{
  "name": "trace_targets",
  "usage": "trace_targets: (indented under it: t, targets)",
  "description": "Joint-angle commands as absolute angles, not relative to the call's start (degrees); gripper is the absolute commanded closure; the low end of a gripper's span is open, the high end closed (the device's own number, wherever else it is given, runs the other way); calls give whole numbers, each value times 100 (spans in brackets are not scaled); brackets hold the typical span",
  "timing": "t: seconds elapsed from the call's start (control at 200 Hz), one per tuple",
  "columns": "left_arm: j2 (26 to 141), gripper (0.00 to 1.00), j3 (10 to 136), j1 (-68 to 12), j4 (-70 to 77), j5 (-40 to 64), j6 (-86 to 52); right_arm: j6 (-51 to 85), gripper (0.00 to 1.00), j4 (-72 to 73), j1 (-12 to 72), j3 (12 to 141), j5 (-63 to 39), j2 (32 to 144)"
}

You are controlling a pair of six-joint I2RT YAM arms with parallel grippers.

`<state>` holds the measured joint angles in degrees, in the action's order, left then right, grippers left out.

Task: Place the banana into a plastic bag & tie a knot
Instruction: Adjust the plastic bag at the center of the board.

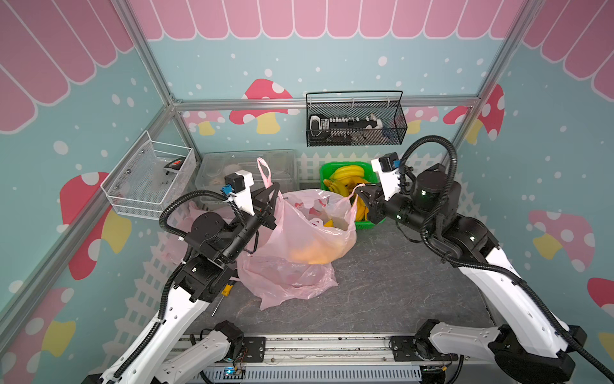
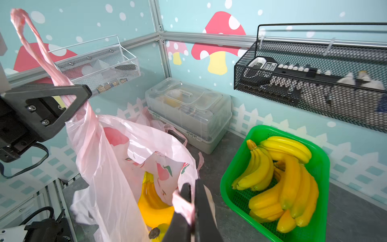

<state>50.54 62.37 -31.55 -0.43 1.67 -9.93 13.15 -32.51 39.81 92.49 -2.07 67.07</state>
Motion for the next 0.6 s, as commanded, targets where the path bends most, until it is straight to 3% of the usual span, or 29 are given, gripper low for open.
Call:
trace_targets:
  t: [0.0,0.35,0.595]
  targets:
    - [5244,100,6495,-3506,-146,411,-1216,1086,100,-3873,3995,9345,130,6430]
    - [6808,100,6733,-3920,-1119,383,-1305,751,100,-4138,3991,8165,524,6122]
    - [7620,100,7632,-3802,-1795,-161,-1102,423,100,-3797,3982,8671,1020,6746]
